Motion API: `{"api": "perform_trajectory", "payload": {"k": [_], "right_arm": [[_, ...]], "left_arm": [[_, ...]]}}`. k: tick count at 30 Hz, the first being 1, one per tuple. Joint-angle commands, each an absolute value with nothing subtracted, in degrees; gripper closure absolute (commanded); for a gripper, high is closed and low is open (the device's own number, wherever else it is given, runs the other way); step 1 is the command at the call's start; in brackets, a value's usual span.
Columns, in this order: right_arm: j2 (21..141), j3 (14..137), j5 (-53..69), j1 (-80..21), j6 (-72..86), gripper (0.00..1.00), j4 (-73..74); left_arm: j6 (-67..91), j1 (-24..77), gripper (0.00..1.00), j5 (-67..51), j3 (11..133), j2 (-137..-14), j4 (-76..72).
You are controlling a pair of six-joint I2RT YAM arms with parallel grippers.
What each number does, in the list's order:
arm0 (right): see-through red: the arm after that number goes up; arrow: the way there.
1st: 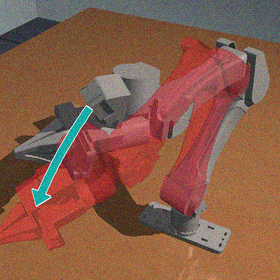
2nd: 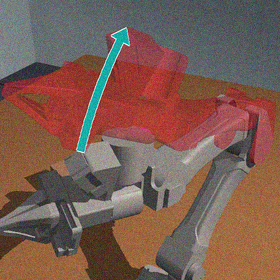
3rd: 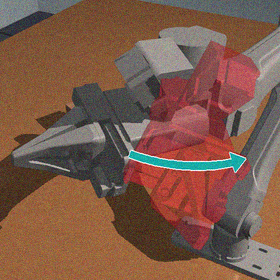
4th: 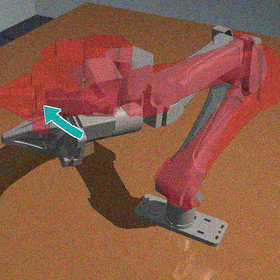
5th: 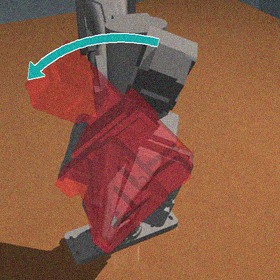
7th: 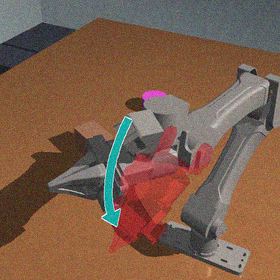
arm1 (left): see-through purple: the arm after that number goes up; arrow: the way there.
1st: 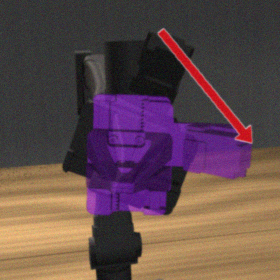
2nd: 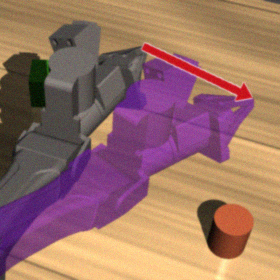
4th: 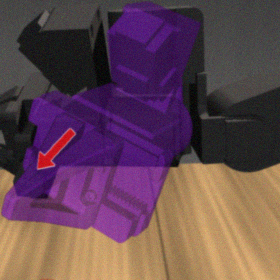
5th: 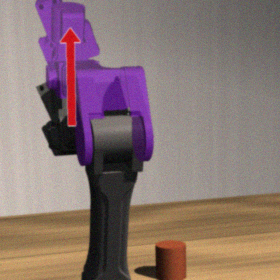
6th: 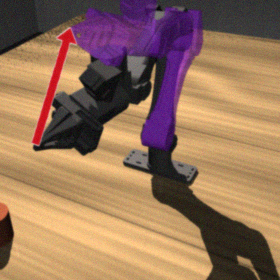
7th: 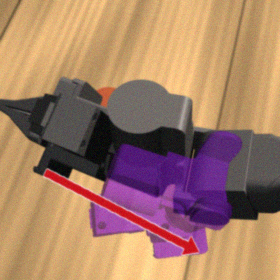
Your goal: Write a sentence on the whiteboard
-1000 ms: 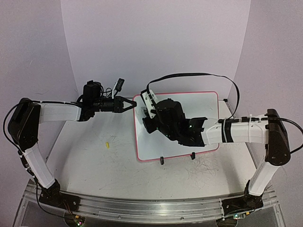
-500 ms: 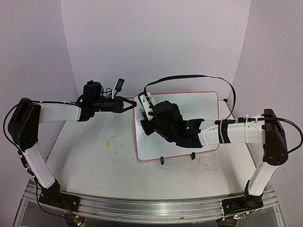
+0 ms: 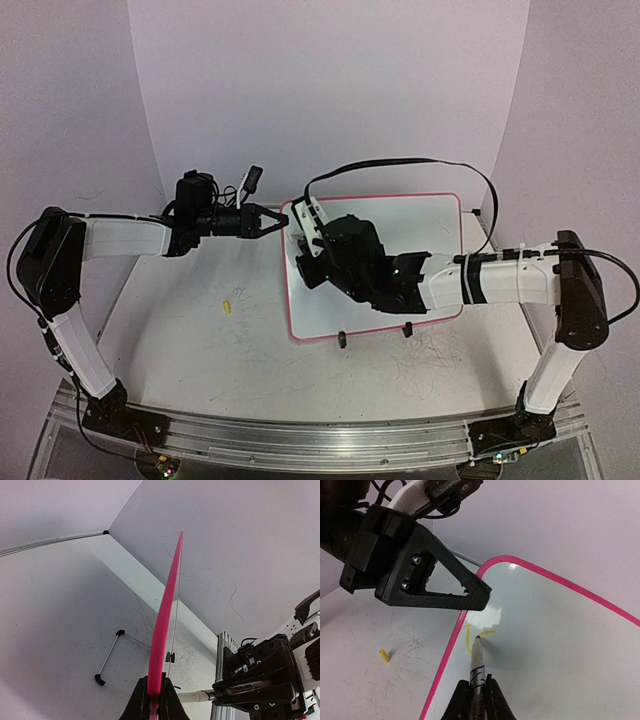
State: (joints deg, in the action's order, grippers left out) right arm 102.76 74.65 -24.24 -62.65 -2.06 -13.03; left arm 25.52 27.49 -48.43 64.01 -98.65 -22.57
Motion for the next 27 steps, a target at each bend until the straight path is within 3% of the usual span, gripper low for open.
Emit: {"api": "perform_trajectory", "payload": {"k": [1,27], "right_arm": [[102.3,74.2,-24.3,-63.2,-0.4,1.0,-12.4],[102.9,74.1,-25.0,-63.3,1.9,1.0,-10.5]], "left_arm": [[25.8,28.5,0.97,-49.2,64.2,-98.5,-23.1],[25.7,28.7,0.97,-49.2,64.2,-98.5,-23.1]]}}
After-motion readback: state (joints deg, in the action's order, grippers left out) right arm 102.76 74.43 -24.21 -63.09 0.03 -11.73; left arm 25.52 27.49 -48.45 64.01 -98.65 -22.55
